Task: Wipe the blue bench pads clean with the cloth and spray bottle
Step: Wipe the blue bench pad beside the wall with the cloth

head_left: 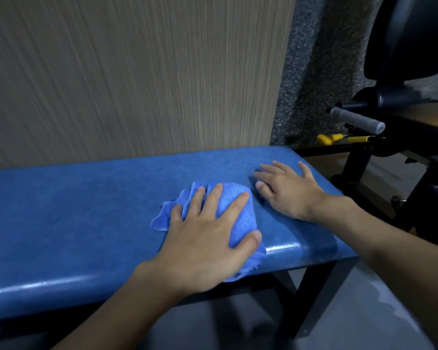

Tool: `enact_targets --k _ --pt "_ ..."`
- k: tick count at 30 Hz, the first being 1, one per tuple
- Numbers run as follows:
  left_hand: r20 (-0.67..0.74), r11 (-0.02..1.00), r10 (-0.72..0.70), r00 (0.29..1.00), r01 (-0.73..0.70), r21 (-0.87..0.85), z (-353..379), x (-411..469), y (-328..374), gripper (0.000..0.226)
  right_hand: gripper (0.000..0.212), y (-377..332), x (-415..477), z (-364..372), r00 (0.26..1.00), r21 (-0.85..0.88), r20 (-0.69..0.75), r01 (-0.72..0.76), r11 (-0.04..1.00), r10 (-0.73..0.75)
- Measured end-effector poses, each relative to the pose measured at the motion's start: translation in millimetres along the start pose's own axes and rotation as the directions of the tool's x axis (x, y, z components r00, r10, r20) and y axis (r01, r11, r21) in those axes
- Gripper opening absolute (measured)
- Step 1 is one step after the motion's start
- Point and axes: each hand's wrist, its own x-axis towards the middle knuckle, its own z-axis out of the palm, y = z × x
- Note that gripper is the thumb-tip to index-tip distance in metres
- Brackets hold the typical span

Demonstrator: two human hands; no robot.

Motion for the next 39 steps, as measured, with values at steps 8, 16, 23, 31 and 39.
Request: enact_targets --k 8,16,23,31,39 --pt "0.058 0.992 -0.110 0.992 0.113 -0.063 -4 67 -17 0.071 0.056 3 3 10 0.996 0.023 0.066 0.052 0.998 -0.053" --pt "0.031 0.980 -0.175 0.984 0.177 -0.086 -5 165 -57 0.065 0.055 6 2 13 0.997 0.061 0.029 0.063 0.996 -0.064" --pt "0.009 0.969 -0.226 0.974 0.225 -0.105 -2 184 -63 0.066 0.056 7 4 15 0.999 0.081 0.020 0.047 0.996 -0.049" --pt "0.050 0.992 -0.116 0.992 0.118 -0.041 -4 76 -28 0.070 0.056 5 2 11 0.998 0.064 0.047 0.029 0.998 -0.032" --pt "-0.013 0.993 -0.105 0.994 0.104 -0.055 -9 -11 6 0.085 0.056 1 3 1 0.993 -0.034 0.121 0.017 0.999 -0.013"
